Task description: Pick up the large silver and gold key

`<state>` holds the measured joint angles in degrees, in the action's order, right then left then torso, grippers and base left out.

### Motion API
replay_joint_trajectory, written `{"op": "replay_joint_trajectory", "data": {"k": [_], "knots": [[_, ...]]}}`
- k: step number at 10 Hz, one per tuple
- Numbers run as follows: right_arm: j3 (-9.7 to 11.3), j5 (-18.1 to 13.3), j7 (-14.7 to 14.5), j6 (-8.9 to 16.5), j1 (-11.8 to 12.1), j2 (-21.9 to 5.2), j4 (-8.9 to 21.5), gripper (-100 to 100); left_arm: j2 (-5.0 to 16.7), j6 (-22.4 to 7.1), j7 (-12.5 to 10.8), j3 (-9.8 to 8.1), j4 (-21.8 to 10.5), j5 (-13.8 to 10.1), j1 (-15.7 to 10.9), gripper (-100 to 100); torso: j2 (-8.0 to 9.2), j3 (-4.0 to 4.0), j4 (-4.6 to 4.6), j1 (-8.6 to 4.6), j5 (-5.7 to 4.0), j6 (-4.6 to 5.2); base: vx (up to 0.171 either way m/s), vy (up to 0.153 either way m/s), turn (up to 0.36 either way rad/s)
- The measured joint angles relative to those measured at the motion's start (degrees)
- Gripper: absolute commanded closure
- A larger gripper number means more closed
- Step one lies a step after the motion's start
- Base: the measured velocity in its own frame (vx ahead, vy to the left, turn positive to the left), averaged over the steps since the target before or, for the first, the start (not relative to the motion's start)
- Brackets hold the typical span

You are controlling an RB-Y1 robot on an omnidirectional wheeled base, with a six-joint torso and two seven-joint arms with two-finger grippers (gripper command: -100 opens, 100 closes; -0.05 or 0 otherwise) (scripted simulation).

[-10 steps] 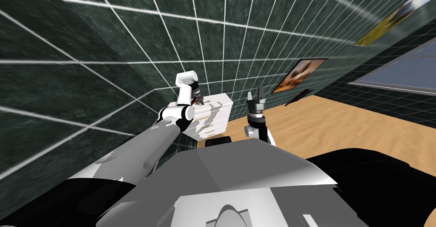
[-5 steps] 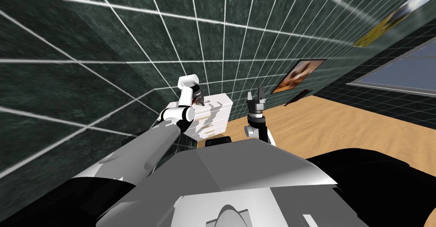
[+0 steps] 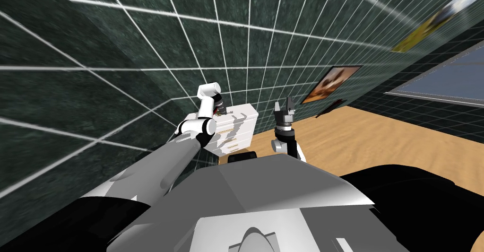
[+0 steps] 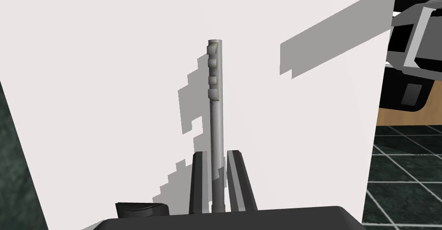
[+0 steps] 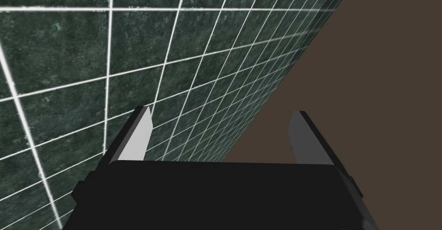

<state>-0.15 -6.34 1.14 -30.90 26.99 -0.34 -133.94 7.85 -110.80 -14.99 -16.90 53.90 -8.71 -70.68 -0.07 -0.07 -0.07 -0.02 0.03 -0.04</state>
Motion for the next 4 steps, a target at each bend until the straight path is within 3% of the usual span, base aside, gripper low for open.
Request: {"op": "replay_joint_trajectory", "data": {"k": [1,3,4], "knots": [[0.0,0.0,0.0,0.0,0.0,0.0,0.0,0,0.0,0.0,0.0,0.00,0.0,0.0,0.0,100,0.00,0.00,0.00,0.00,0.00,0.00,-0.001,0.007,0.010],[0.0,0.0,0.0,0.0,0.0,0.0,0.0,0,0.2,-2.2,-0.2,-0.26,1.9,-0.1,-0.5,100,0.05,0.05,0.04,0.06,0.00,-0.03,0.002,0.011,0.005],[0.0,0.0,0.0,0.0,0.0,0.0,0.0,0,0.2,-2.5,-0.2,-0.27,2.0,-0.1,-0.5,0,0.05,0.04,0.02,0.05,0.01,-0.02,0.000,0.000,0.000]]}}
